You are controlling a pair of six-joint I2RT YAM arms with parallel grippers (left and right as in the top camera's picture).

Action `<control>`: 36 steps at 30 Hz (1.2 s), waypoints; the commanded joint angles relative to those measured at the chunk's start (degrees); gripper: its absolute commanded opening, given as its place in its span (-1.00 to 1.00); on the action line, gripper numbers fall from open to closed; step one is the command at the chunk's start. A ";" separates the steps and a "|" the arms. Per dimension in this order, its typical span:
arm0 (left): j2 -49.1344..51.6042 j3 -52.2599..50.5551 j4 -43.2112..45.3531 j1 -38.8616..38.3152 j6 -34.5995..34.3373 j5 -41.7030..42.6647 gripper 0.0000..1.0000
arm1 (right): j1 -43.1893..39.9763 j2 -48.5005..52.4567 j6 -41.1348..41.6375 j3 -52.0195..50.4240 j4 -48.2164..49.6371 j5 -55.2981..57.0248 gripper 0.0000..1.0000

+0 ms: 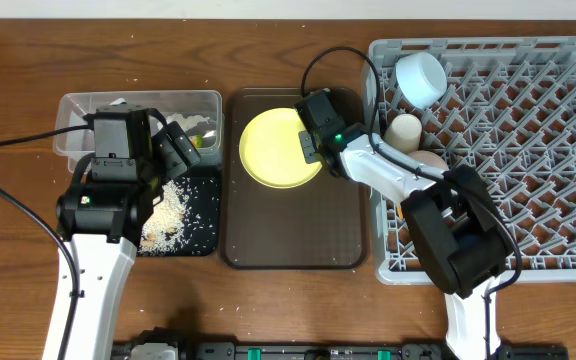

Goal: Sort waste into correct bins and load items into the dishwasher rack
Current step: 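Lower the right gripper and grip the yellow plate rim, then lift the yellow plate and carry it right into the dish rack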

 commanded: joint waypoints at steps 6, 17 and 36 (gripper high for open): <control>-0.24 0.72 0.02 0.24 0.35 -0.31 0.91 | 0.04 1.18 2.10 -0.50 -0.13 0.63 -0.73; -0.24 0.72 0.02 0.24 0.35 -0.31 0.91 | 0.04 2.93 2.69 -0.50 0.11 0.66 -0.81; -0.24 0.72 0.02 0.24 0.35 -0.28 0.91 | -0.04 -34.71 -15.96 0.26 -10.45 23.04 -0.98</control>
